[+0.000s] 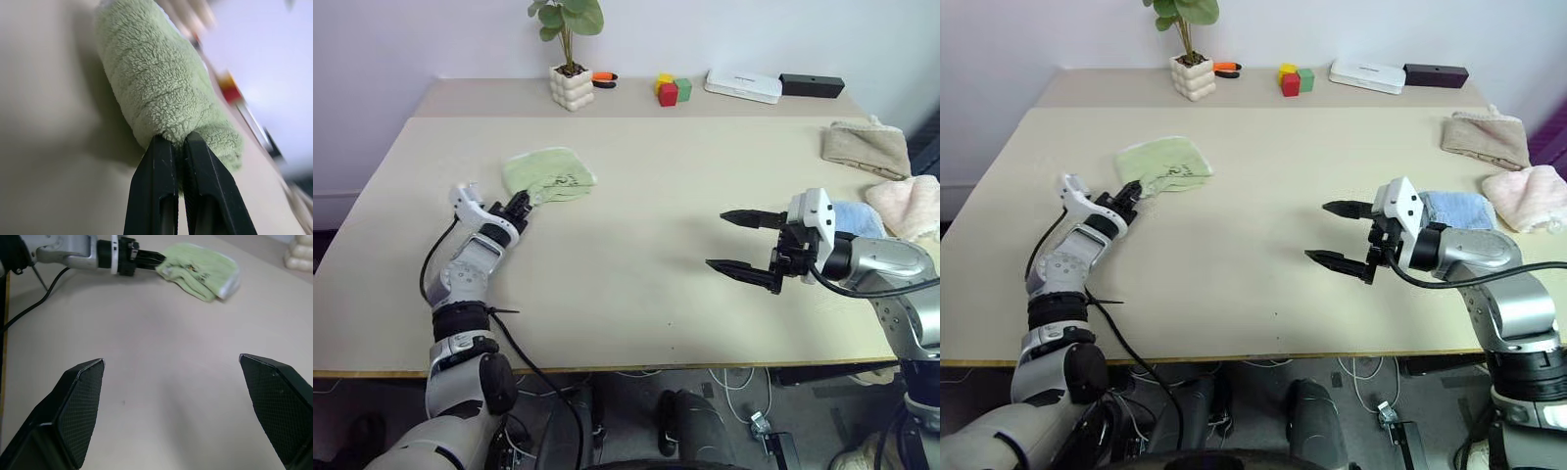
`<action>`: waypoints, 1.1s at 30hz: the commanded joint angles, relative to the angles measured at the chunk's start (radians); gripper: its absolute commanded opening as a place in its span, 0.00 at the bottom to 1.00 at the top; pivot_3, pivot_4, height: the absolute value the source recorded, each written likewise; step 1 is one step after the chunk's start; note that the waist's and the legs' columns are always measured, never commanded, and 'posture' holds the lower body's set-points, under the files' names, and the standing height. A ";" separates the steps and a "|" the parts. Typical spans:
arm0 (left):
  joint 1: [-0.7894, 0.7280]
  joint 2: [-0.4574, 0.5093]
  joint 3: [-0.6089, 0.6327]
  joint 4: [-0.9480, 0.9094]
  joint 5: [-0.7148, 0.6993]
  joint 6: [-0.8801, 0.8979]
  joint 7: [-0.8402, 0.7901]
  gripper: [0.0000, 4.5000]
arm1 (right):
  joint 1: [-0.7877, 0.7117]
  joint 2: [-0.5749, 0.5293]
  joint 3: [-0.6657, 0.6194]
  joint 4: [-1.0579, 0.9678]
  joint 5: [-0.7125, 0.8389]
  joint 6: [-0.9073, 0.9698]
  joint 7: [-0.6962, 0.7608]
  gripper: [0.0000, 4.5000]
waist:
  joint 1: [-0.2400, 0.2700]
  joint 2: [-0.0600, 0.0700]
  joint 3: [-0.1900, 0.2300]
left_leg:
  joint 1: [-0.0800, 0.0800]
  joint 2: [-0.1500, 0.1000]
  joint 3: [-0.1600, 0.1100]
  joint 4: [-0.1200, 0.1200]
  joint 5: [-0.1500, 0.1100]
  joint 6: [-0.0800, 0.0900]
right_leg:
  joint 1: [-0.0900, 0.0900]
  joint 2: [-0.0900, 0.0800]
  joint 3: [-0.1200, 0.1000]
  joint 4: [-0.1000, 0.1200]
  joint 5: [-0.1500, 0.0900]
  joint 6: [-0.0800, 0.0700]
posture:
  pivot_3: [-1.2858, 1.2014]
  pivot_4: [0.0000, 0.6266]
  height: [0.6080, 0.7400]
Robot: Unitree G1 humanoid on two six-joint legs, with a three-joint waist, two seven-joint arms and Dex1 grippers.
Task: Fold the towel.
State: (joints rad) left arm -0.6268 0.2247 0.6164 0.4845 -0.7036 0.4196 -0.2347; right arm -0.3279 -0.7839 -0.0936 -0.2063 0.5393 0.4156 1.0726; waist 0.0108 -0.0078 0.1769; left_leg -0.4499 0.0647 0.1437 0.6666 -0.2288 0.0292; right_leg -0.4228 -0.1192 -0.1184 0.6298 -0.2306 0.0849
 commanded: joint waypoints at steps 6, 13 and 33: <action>0.119 -0.104 0.110 -0.260 -0.018 -0.239 0.248 0.01 | -0.064 0.004 0.020 0.062 -0.027 -0.048 0.054 1.00 | 0.004 0.000 0.000 | 0.000 0.000 0.000 0.000 0.000 0.000 | 0.000 0.000 0.000 0.000 0.000 0.000 | 0.52 0.24 1.00; 0.175 -0.178 0.097 -0.331 -0.026 -0.270 0.370 0.01 | -0.076 0.007 0.032 0.081 -0.046 -0.067 0.065 1.00 | 0.003 -0.001 0.000 | 0.000 -0.001 0.000 0.001 0.000 0.000 | 0.001 0.000 0.000 0.000 0.000 0.000 | 0.52 0.24 1.00; 0.338 -0.181 -0.085 -0.532 -0.023 -0.086 0.370 0.01 | 0.014 0.001 -0.039 -0.013 0.012 -0.043 0.043 1.00 | 0.002 -0.001 0.000 | 0.000 0.000 0.000 0.001 0.000 0.000 | 0.001 0.001 0.000 0.000 0.000 0.000 | 0.52 0.24 1.00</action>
State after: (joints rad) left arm -0.2952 0.0325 0.5502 -0.0075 -0.7297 0.3237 0.1400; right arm -0.3133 -0.7779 -0.0950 -0.1741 0.5213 0.3718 1.1150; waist 0.0132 -0.0084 0.1767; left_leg -0.4499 0.0645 0.1432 0.6673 -0.2291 0.0296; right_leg -0.4222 -0.1185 -0.1185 0.6299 -0.2309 0.0847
